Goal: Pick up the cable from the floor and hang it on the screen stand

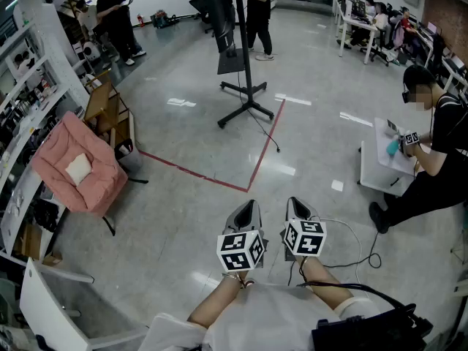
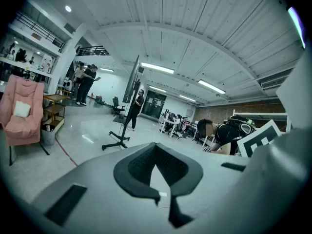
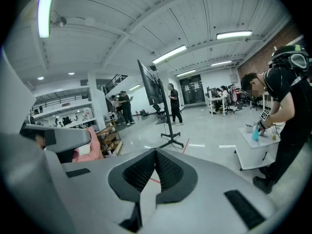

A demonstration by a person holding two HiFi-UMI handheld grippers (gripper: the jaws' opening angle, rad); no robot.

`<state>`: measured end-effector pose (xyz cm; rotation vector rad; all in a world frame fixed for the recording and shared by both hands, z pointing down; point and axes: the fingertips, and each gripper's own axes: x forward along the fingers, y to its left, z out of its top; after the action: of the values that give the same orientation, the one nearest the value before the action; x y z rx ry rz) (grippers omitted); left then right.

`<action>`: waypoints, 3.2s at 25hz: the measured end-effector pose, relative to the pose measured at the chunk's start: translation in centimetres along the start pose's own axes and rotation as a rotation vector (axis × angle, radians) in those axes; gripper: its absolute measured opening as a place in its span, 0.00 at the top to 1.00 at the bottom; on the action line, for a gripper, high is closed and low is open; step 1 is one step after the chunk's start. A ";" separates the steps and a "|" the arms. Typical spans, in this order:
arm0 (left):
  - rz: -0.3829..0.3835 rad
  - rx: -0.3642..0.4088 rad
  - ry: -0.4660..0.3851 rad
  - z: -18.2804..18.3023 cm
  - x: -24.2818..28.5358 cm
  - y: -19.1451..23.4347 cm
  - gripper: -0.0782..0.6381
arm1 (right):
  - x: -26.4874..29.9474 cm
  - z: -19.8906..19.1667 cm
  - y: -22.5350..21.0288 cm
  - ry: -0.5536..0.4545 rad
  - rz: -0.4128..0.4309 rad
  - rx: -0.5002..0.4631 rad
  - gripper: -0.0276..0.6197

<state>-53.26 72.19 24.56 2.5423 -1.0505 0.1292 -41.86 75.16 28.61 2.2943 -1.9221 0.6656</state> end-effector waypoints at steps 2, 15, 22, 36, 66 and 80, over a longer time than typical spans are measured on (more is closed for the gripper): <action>-0.001 -0.003 0.003 0.3 0.5 0.2 0.89 | 0.5 0.2 0.1 0.004 0.001 -0.003 0.93; 0.009 -0.009 0.019 1.1 3.5 4.8 0.89 | 5.3 1.0 0.2 -0.005 -0.034 0.009 0.93; -0.015 -0.006 0.043 1.3 4.7 7.6 0.89 | 7.1 0.6 -1.4 0.011 -0.108 0.028 0.93; -0.032 -0.006 0.070 1.2 10.9 8.4 0.89 | 12.1 0.8 -5.5 0.055 -0.164 0.072 0.93; 0.072 -0.040 0.071 7.7 37.4 12.0 0.89 | 34.7 11.7 -19.5 0.146 -0.100 0.030 0.93; 0.072 -0.008 0.115 9.1 48.3 16.0 0.89 | 44.0 13.5 -24.7 0.167 -0.147 0.092 0.93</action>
<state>-30.34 26.46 32.15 2.4582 -1.0956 0.2868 -9.24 35.50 38.11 2.3213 -1.6656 0.9122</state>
